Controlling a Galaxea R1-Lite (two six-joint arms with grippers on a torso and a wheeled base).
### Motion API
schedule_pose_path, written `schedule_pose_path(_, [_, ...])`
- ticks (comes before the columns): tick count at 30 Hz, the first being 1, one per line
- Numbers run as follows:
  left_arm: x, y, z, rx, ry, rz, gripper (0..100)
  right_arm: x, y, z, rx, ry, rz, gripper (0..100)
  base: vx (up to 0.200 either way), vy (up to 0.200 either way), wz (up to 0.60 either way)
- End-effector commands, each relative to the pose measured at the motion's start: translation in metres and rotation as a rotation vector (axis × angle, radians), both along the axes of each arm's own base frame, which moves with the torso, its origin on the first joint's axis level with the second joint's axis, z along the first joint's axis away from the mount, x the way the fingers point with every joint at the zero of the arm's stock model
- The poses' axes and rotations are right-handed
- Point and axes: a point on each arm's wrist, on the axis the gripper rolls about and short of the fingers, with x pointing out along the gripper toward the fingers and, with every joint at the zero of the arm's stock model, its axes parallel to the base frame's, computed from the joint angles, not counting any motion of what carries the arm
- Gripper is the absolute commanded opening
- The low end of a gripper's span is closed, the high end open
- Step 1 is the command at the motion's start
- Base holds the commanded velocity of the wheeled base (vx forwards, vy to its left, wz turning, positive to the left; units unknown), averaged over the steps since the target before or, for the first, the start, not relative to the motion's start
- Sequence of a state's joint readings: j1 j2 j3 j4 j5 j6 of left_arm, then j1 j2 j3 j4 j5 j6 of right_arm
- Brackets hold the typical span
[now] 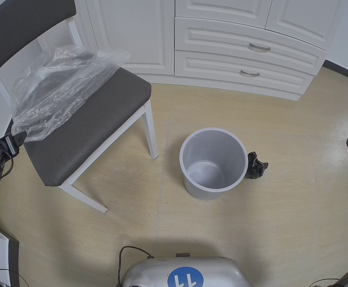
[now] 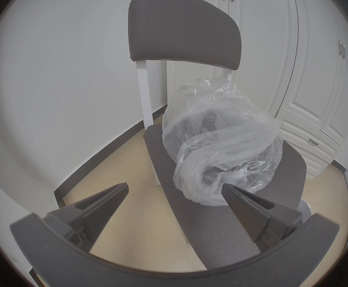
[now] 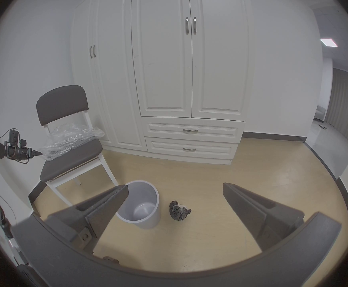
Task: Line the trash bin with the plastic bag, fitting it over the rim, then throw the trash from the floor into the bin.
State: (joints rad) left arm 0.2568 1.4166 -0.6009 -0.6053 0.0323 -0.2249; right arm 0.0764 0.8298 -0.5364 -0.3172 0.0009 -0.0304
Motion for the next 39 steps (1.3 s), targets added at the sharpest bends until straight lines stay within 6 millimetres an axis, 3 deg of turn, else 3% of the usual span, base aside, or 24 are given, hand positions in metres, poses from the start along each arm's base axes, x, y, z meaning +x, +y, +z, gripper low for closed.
schedule_pose_path(1, [0.009,0.003,-0.003,-0.018,0.010,0.015,100,0.000,0.000,0.000,0.000,0.001,0.004,100,0.000,0.000,0.00])
schedule_pose_path(7, [0.021,0.008,-0.011,-0.025,0.045,0.078,100,0.000,0.000,0.000,0.000,-0.001,0.007,100,0.000,0.000,0.00])
schedule_pose_path(26, [0.027,0.017,-0.001,-0.036,-0.085,0.112,100,0.000,0.001,0.000,-0.001,0.002,0.013,100,0.000,0.000,0.00])
schedule_pose_path(36, [0.031,0.018,-0.007,-0.044,-0.065,0.107,100,0.000,0.001,0.000,0.000,-0.001,0.019,100,0.000,0.000,0.00])
schedule_pose_path(37, [0.030,0.018,-0.007,-0.044,-0.064,0.107,0,0.000,0.001,0.000,0.000,-0.001,0.019,100,0.000,0.000,0.00])
schedule_pose_path(39, [0.030,0.018,-0.007,-0.046,-0.064,0.107,0,0.000,0.001,0.000,0.000,-0.001,0.019,100,0.000,0.000,0.00])
